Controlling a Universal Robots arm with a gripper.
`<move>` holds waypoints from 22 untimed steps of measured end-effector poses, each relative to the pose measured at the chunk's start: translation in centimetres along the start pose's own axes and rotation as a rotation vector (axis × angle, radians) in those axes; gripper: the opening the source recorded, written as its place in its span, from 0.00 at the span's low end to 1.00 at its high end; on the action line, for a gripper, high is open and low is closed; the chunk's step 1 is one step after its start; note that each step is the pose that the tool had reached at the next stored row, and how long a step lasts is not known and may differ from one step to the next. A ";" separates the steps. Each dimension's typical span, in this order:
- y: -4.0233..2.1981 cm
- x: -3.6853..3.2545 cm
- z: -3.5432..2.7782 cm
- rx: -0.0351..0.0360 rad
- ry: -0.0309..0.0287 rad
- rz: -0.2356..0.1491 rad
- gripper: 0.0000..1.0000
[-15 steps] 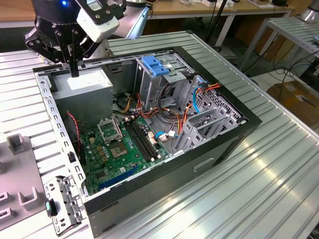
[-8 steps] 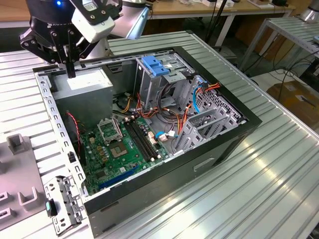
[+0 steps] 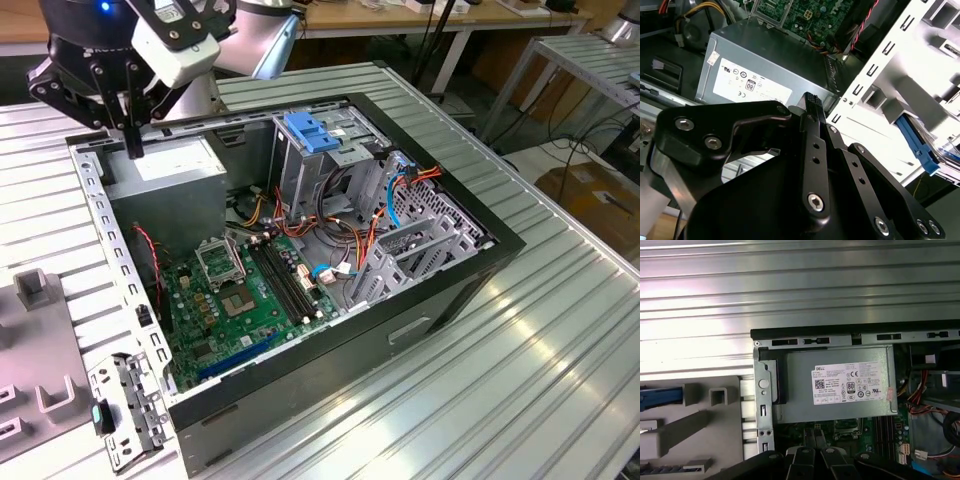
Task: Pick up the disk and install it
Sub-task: 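Reach for the disk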
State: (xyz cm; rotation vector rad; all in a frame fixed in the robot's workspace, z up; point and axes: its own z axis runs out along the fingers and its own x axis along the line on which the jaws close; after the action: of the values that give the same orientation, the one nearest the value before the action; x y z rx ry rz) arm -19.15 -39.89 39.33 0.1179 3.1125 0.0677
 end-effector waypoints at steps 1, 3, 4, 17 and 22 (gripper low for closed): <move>-0.01 0.10 -0.01 0.0001 0.0001 0.000 0.11; -0.02 0.29 -0.01 0.0000 0.0000 0.000 0.11; -0.03 0.34 -0.01 0.0000 0.0000 0.000 0.11; -0.09 1.17 -0.04 0.0001 0.0001 0.000 0.11; -0.11 1.50 -0.04 0.0000 0.0000 0.000 0.11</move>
State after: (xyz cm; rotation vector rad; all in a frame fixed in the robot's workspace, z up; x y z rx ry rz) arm -20.65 -39.89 39.33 0.1180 3.1124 0.0676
